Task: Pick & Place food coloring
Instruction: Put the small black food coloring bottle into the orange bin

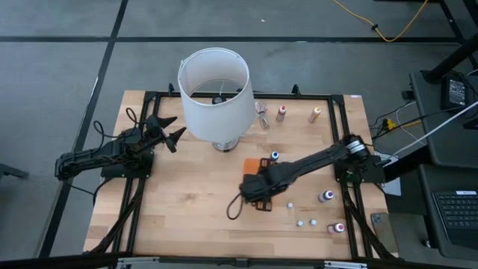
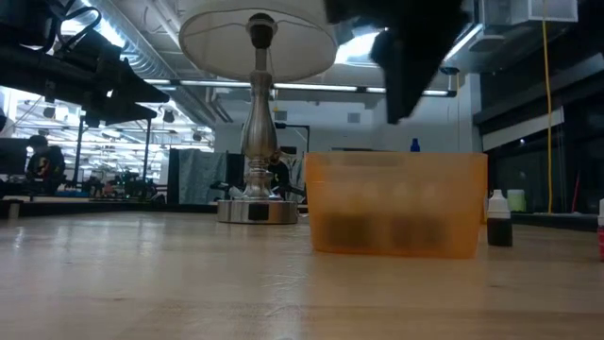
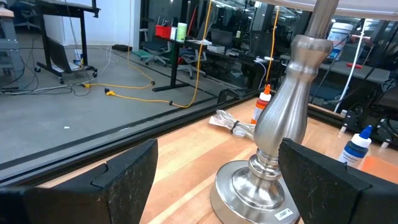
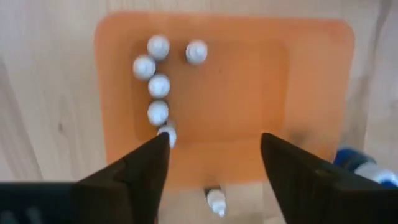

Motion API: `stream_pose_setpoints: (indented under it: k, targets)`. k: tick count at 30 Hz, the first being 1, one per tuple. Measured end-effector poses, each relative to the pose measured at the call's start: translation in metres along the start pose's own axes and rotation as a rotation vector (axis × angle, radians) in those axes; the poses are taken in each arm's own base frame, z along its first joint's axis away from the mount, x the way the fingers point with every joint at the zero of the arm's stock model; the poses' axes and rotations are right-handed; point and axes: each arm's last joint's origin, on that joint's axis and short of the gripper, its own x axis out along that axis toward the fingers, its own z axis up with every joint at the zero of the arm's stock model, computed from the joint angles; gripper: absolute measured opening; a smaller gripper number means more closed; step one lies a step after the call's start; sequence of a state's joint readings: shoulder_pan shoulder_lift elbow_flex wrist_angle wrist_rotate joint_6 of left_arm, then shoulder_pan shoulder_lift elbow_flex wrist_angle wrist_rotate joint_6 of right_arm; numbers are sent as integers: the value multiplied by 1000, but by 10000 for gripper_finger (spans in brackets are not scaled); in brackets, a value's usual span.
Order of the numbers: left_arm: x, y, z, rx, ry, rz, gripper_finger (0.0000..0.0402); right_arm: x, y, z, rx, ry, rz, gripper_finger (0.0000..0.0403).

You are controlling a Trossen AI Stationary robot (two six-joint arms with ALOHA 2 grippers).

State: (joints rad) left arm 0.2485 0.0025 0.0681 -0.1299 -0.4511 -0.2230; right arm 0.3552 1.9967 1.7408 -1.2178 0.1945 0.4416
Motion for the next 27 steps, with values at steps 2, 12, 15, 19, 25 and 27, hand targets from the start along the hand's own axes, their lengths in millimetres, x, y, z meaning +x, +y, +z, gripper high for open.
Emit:
stream_pose_setpoints:
  k: [2, 12, 15, 19, 25, 27]
  targets:
    - [0, 0, 0, 0, 0, 0, 322, -5, -2, -12, -10, -2, -14, 282]
    - [0, 0, 0, 0, 0, 0, 322, -12, -14, -50, 157, 41, -8, 312]
    - [0, 0, 0, 0, 0, 0, 322, -6, -15, -55, 188, 62, -21, 312]
    - [0, 0, 0, 0, 0, 0, 322, 4, -15, -62, 170, 99, -37, 312]
    - [0, 0, 0, 0, 0, 0, 322, 14, -10, -74, 43, 96, -24, 312]
    - [0, 0, 0, 0, 0, 0, 322, 18, -11, -77, 25, 87, -20, 312]
